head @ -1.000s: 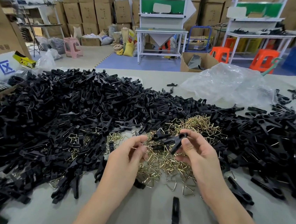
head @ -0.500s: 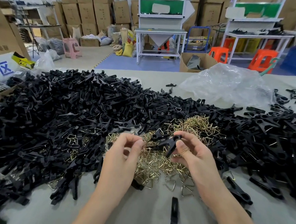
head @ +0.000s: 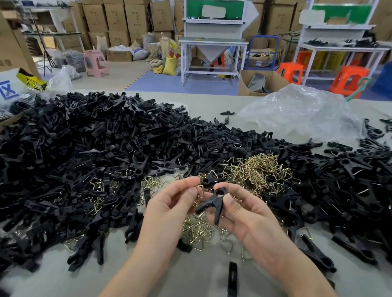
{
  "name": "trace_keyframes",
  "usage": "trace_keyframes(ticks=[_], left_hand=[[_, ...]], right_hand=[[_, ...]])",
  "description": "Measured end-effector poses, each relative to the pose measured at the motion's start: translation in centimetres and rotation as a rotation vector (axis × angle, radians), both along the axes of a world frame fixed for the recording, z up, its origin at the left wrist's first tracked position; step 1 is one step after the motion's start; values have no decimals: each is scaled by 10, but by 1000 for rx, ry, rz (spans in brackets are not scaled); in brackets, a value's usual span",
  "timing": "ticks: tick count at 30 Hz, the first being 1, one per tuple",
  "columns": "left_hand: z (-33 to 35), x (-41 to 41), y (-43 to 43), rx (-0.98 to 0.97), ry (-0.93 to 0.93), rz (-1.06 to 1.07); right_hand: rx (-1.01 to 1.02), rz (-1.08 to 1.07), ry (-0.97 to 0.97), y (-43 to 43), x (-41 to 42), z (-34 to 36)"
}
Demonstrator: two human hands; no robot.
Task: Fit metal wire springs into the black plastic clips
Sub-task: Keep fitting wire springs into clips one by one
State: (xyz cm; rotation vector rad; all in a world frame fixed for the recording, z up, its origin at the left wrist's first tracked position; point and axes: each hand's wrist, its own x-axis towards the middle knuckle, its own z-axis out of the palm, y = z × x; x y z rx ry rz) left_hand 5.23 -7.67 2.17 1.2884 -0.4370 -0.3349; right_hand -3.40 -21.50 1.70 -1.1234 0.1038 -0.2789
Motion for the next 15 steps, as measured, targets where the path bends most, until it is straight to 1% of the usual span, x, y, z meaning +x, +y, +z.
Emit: trace_keyframes(ticks=[3,5,7,10,12,15], left_hand=[[-2,0,4,281,-414,124],[-4,1,6,386,-589,190],[-5,2,7,435,-656,177],[-4,3,9,456,-755,114],[-4,3,10,474,-816,125],[-2,2,13,544,-982,147]], right_hand=[[79,0,-10,0,0,2],[123,-10,-22,0,0,3],[148,-23,-30,0,-1,4],[175,-27,-38,-1,0,5],[177,-1,-51,-1,0,6],[182,1,-42,-2,-1,6]])
